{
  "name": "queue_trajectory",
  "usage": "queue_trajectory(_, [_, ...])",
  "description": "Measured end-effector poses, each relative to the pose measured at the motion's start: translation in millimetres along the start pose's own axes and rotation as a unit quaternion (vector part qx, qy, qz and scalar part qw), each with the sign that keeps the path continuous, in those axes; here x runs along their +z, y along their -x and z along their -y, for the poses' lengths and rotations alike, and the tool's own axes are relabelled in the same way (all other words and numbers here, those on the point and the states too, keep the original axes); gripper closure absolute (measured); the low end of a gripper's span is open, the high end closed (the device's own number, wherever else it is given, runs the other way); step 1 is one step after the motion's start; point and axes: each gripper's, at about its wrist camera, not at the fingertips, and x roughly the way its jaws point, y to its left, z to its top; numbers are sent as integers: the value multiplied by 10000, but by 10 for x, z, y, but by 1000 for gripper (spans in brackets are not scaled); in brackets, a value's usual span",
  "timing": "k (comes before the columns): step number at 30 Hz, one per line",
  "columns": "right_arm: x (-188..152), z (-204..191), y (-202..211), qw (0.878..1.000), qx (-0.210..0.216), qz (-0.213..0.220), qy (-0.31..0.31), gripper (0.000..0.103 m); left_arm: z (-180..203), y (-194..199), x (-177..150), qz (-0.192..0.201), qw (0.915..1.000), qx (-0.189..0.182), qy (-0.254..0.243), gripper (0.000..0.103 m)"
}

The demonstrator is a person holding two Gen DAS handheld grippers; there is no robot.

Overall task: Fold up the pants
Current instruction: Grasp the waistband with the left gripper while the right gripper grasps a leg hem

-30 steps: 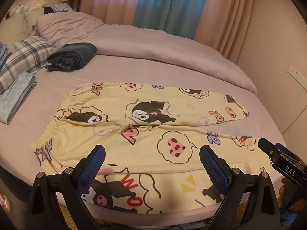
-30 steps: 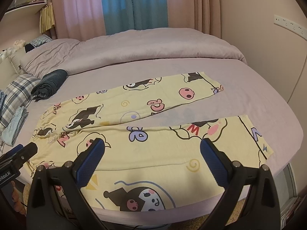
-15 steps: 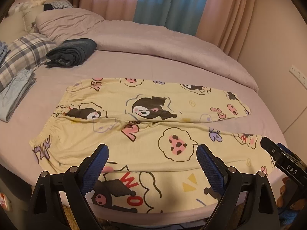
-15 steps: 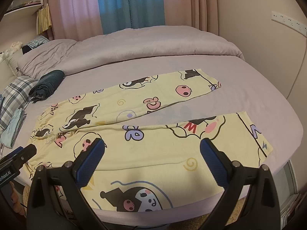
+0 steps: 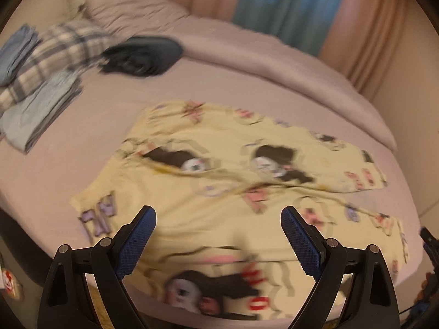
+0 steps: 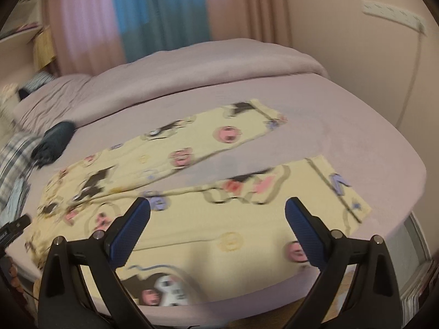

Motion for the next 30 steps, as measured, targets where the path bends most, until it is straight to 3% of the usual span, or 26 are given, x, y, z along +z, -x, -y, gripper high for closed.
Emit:
queue_trajectory(3, [-9, 439, -147, 9981, -494, -167, -337, 6, -274, -38, 23, -300, 9989, 328, 165, 9])
queue_trajectory(9, [-57, 1120, -302, 9906, -1096, -385, -722, 11, -849, 13, 63, 129, 9935, 846, 746, 9])
queue_trajectory(13, [-128, 1564, -380, 9807, -1537, -542, -1084, 12, -1124, -55, -96, -95, 9895, 586, 1316, 9])
queue_trajectory(15, [-179, 1728, -415, 9762, -1640, -658, -1257, 12, -1124, -118, -174, -304, 9895, 413, 1352, 9])
queue_trajectory(19, [-215, 1832, -433, 9764, -1451, -711, -1434, 13, -1088, -191, -215, -354, 9900, 217, 1347, 9])
queue_trajectory(22, [-225, 1858, -484, 9780, -1184, -750, -1546, 17, -1105, -361, -263, -548, 9830, -360, 1718, 10])
queue_trajectory(25, [-243, 1848, -566, 9793, -1062, -763, -1548, 20, -968, -363, -271, -378, 9888, -120, 1437, 12])
queue_trajectory(28, [-309, 1882, -696, 9756, -1061, -931, -1683, 25, -835, -337, -328, -279, 9935, 120, 1093, 27])
queue_trajectory(30, [-323, 1846, -701, 9773, -1112, -735, -1649, 28, -818, -298, -383, -130, 9928, 380, 1127, 64])
